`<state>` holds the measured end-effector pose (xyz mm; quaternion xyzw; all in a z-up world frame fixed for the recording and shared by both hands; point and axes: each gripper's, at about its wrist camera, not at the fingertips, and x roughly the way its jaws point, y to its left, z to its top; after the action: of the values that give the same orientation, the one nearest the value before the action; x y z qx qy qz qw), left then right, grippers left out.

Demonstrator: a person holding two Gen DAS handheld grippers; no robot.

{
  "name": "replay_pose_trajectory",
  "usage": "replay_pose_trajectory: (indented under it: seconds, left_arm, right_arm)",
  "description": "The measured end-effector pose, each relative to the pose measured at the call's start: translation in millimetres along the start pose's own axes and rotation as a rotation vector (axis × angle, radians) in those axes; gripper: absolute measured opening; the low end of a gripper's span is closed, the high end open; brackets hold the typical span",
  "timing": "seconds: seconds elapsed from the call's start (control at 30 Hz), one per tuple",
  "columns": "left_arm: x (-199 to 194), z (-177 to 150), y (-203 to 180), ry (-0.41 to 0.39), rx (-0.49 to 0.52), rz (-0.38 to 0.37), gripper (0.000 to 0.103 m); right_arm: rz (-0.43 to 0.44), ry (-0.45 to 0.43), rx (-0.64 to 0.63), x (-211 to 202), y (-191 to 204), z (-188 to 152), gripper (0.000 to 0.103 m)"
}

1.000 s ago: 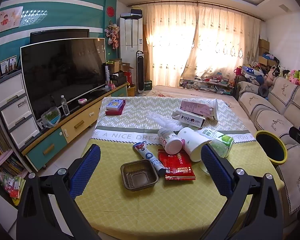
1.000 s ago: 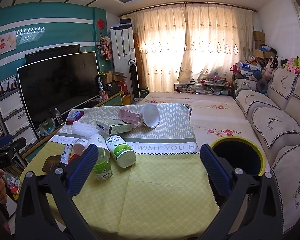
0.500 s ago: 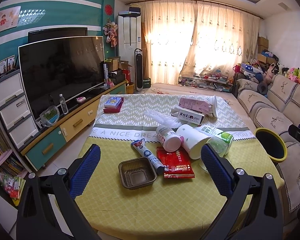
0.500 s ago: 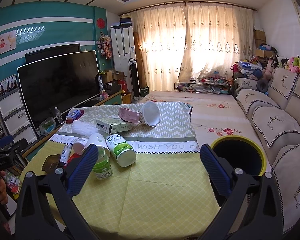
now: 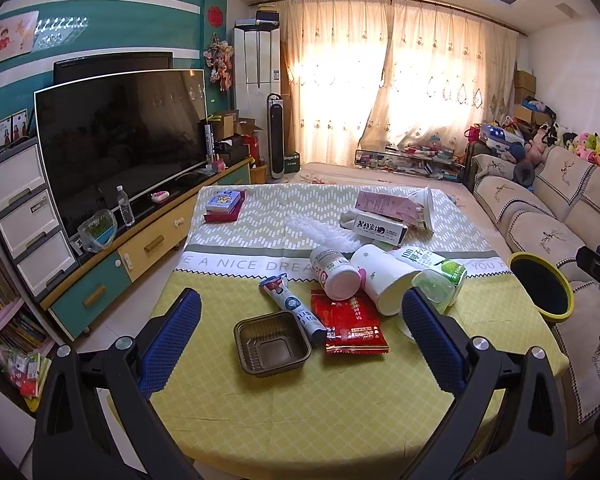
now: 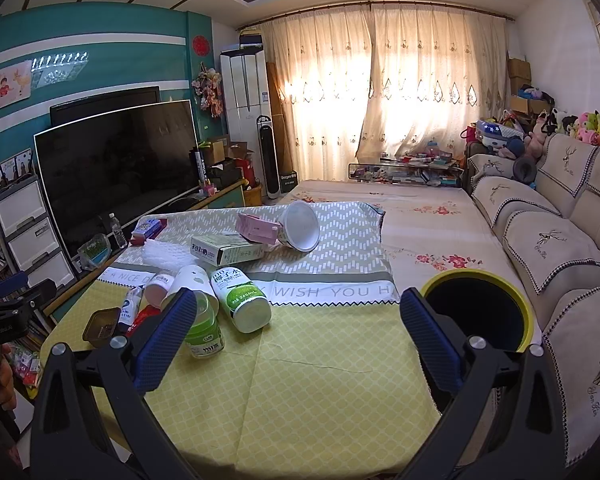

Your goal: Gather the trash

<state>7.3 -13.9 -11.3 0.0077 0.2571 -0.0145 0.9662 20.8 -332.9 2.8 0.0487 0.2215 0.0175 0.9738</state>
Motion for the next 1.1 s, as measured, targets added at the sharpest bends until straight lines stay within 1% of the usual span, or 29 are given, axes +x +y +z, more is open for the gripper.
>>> replay_pose_trajectory:
  seconds: [1.1]
  left_arm:
    - [8.2,0.1,-5.1,0.019,0.012,-0.002,0.099]
  right_arm:
    - [0.002,0.008,0.000,2.0,-1.3,-1.0,0.097]
